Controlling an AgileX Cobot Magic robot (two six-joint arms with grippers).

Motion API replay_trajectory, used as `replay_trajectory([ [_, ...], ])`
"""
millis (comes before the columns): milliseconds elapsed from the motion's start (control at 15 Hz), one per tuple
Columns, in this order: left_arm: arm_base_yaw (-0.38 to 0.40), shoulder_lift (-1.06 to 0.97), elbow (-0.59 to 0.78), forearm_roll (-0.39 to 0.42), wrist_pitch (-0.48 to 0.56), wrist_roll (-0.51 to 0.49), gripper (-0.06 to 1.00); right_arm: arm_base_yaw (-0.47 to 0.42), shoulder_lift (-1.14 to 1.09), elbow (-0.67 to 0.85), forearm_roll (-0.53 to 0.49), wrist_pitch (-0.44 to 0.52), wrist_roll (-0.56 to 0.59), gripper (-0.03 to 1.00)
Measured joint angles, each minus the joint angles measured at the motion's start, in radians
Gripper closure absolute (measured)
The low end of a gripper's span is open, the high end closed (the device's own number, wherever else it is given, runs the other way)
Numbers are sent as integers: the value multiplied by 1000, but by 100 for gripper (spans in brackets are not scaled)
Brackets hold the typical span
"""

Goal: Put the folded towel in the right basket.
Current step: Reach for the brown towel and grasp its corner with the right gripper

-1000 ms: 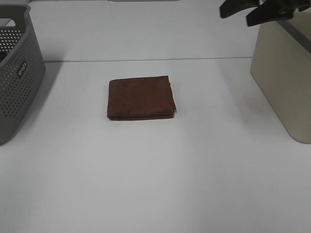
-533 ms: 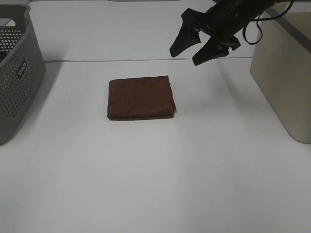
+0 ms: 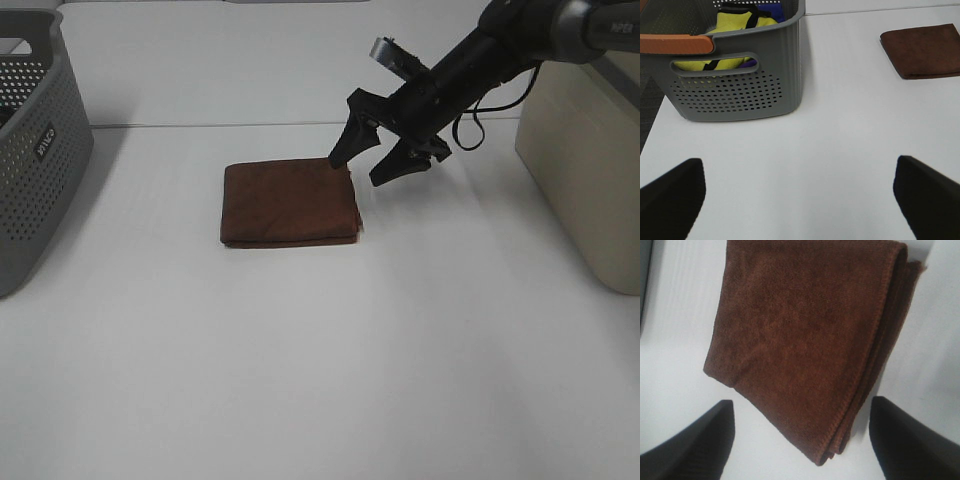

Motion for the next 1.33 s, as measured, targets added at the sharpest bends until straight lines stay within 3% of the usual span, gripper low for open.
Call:
replay_trajectory([
  [333,0,0,0,0,0,0,-2,0,68,-5,24,-15,0,26],
  [867,0,0,0,0,0,0,-2,42,95,-13,57,-132,-8,29],
  [1067,0,0,0,0,0,0,-2,46,97,-13,57,-135,-8,48],
  [1267,0,0,0,0,0,0,-2,46,97,-13,57,-135,-8,87],
  [1333,0,0,0,0,0,0,-2,46,97,-13,58,-135,-8,94],
])
